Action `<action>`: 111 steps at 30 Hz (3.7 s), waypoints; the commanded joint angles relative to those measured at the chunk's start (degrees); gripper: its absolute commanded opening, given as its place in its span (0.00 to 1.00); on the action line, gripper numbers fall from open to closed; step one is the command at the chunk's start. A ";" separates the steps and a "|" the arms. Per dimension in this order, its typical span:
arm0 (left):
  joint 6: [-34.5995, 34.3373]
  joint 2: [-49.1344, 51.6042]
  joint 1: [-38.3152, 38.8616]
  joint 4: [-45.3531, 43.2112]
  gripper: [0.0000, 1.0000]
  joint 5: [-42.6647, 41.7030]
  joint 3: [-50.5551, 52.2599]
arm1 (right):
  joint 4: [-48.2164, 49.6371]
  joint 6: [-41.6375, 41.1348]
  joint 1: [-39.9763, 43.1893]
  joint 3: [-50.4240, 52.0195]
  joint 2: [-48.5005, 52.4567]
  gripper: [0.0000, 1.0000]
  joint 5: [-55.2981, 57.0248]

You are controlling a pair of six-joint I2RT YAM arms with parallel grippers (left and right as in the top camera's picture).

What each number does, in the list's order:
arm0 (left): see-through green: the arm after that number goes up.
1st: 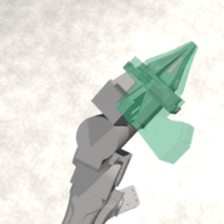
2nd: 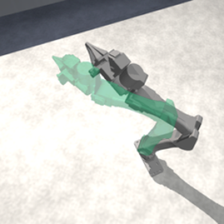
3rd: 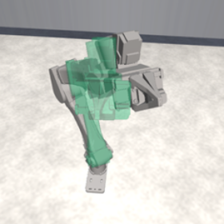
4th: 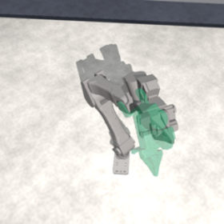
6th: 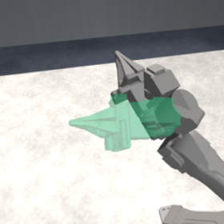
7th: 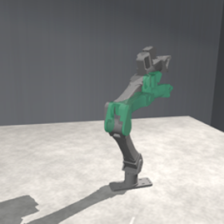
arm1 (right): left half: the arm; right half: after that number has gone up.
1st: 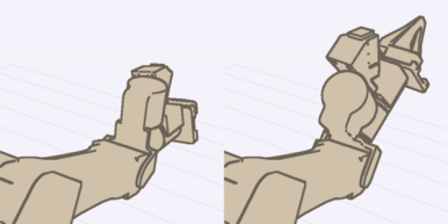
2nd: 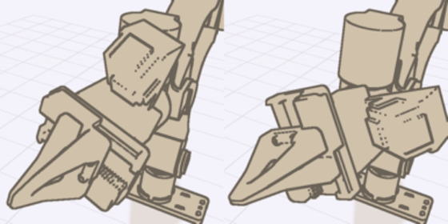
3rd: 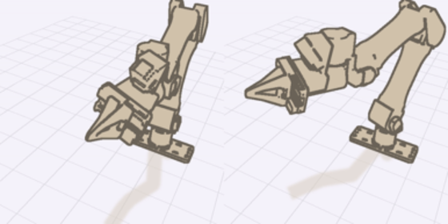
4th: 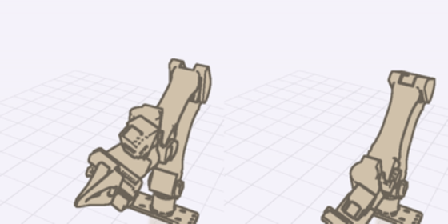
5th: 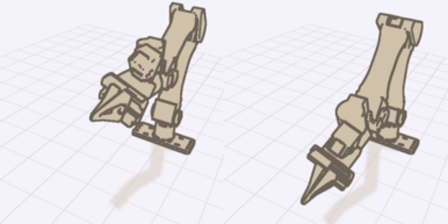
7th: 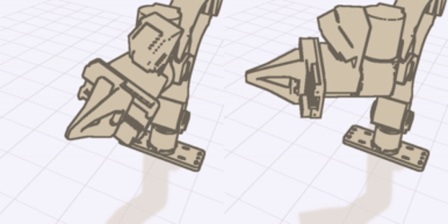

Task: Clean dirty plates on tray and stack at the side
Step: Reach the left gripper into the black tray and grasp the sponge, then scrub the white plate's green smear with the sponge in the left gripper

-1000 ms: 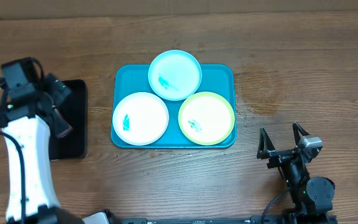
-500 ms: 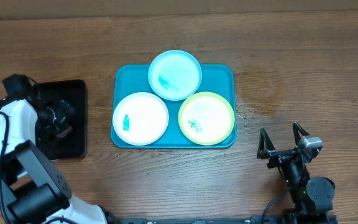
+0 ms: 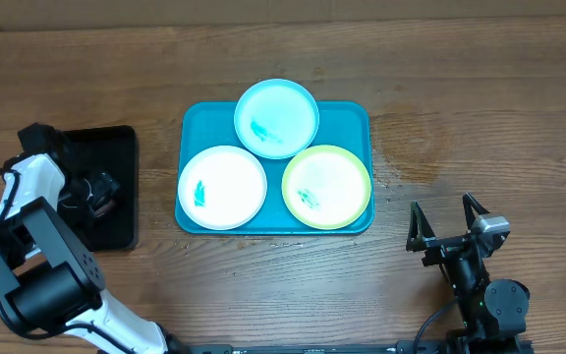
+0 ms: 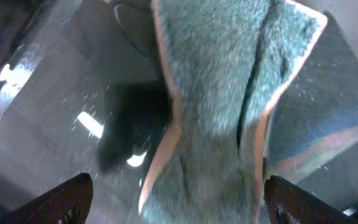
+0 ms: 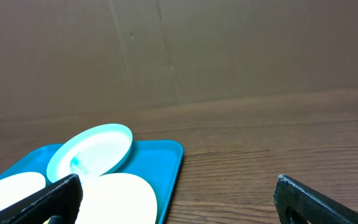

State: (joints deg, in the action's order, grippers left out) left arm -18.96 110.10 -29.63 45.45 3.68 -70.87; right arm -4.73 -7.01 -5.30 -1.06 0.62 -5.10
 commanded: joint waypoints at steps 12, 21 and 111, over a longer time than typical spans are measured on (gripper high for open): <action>6.78 5.51 0.02 -3.58 0.04 -3.48 -0.87 | 0.31 0.09 -0.20 0.59 -0.46 1.00 0.35; 6.78 5.51 0.02 -9.97 1.00 -3.21 -0.87 | 0.28 0.09 -0.22 0.59 -0.46 1.00 0.35; -3.85 -2.23 1.36 14.58 0.04 -5.18 -16.48 | 0.31 0.09 -0.20 0.59 -0.46 1.00 0.35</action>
State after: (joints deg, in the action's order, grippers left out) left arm -20.01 103.11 -29.45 63.13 -0.84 -97.51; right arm -4.71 -7.03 -5.30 -1.06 0.62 -5.10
